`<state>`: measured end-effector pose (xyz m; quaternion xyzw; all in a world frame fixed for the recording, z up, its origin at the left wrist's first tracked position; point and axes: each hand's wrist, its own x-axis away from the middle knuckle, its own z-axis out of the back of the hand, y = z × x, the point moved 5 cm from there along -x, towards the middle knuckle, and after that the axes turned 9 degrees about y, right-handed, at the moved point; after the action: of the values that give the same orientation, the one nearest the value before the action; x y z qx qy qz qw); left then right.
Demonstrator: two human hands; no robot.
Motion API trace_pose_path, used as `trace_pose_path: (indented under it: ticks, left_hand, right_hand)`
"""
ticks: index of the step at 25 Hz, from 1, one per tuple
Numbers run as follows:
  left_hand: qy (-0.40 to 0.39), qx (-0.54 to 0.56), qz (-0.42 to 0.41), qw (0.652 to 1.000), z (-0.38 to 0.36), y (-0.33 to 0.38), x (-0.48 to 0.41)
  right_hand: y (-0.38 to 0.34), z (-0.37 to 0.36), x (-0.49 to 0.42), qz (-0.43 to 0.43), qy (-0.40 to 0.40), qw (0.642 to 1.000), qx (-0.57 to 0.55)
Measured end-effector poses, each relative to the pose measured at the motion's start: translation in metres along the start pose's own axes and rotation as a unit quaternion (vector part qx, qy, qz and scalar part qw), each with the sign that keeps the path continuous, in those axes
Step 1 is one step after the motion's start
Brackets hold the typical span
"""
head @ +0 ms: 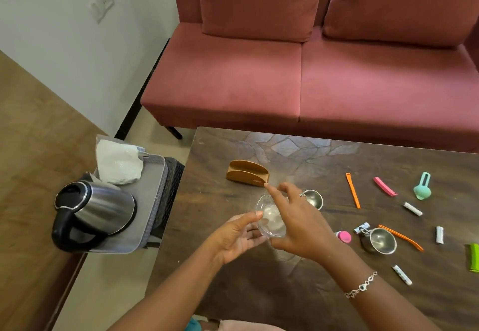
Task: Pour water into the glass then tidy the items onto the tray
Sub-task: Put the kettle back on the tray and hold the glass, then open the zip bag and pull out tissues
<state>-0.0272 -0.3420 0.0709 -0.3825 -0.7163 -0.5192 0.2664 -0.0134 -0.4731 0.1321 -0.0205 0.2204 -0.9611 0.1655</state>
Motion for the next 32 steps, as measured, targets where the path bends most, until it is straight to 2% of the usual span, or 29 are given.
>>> trace_pose_path:
  ticks: [2, 5, 9, 14, 17, 21, 32]
  left_hand:
    - [0.013, -0.112, -0.012, 0.994, -0.001, 0.0, -0.01]
    - [0.084, -0.277, -0.048, 0.956, 0.002, 0.006, -0.021]
    - [0.14, -0.488, -0.107, 0.855, 0.014, 0.007, -0.035]
    - [0.134, -0.63, -0.131, 0.753, 0.015, -0.008, -0.049]
    - [0.13, -0.673, -0.148, 0.713, 0.013, -0.014, -0.055]
    - [0.117, -0.694, -0.162, 0.692, 0.009, -0.022, -0.06]
    - [0.113, -0.708, -0.158, 0.679, 0.014, -0.033, -0.067]
  right_hand:
    - [0.012, -0.014, -0.005, -0.02, -0.014, 1.0, 0.005]
    - [0.032, -0.043, -0.011, -0.036, -0.047, 0.998, 0.023]
    - [0.059, -0.081, -0.015, -0.056, -0.073, 0.996, 0.022]
    - [0.087, -0.118, -0.017, -0.079, -0.097, 0.99, 0.071]
    - [0.098, -0.132, -0.016, -0.102, -0.112, 0.985, 0.081]
    - [0.107, -0.142, -0.013, -0.131, -0.131, 0.979, 0.082]
    - [0.111, -0.159, -0.006, -0.144, -0.133, 0.974, 0.112]
